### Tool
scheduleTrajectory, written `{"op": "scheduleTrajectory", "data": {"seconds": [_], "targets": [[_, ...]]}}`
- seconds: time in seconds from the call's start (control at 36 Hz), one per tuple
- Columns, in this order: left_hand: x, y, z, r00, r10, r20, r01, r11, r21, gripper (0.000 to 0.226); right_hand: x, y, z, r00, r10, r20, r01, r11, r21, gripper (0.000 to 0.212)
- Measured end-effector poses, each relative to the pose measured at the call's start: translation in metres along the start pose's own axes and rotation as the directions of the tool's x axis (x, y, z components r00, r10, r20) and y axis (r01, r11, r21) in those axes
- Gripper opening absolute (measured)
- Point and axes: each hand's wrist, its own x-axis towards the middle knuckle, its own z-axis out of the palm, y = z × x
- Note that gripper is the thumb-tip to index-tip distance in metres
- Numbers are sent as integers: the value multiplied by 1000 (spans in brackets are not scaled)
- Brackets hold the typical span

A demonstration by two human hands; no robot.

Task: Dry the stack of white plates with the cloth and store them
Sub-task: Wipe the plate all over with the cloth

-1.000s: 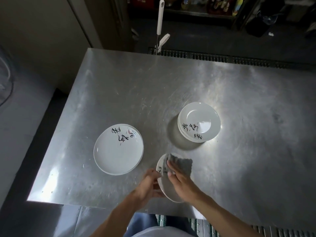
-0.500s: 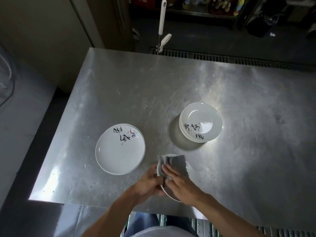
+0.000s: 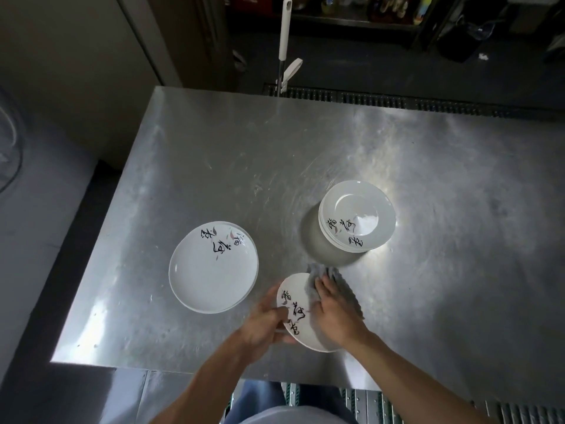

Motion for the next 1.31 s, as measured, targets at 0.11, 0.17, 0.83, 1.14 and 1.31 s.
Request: {"op": "scheduleTrajectory", "data": {"seconds": [0.11, 0.17, 0.83, 1.14, 1.31], "targets": [[-3, -8, 9, 999, 41, 5, -41, 996, -74, 71, -8, -24, 2, 966, -240, 93, 219, 956, 194, 55], [-7, -9, 14, 998, 54, 15, -52, 995, -81, 76, -9, -25, 3, 917, -394, 58, 375, 903, 208, 53], [4, -1, -10, 994, -47, 98, 37, 994, 101, 59, -30, -12, 9, 962, -246, 121, 190, 916, 352, 50], [2, -15, 4, 991, -52, -124, 21, 972, -234, 62, -22, -10, 11, 994, 19, 106, -48, 958, 284, 53], [3, 0, 1, 996, -58, -67, 52, 995, -87, 26, -30, -15, -12, 983, -119, 142, 17, 820, 572, 47]]}}
